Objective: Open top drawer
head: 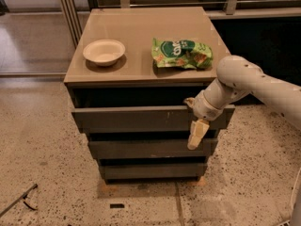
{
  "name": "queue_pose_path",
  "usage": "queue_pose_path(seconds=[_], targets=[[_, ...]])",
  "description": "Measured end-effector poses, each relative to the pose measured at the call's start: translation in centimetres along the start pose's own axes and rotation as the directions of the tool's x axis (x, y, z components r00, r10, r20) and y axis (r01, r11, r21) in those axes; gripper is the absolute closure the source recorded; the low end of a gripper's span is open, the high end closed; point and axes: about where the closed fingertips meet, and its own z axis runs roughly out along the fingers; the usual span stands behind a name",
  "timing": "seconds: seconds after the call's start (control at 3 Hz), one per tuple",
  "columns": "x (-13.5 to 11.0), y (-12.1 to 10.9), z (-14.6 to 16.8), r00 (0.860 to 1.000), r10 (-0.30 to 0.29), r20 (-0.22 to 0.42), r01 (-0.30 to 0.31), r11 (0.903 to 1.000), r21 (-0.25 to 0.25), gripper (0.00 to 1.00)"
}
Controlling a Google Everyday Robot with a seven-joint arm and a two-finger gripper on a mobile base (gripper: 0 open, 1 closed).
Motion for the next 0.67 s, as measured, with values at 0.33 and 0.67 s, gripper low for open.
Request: queue_pose_path(seconds=[0.33, 0.67], targets=[[0.3, 2.1, 0.0, 1.0, 0.026, 0.013, -0.025, 0.9989, -0.04, 0.0], [0.4, 4.2, -0.8, 0.999, 0.044, 0.01, -0.043, 0.9969, -0.066, 0.0]])
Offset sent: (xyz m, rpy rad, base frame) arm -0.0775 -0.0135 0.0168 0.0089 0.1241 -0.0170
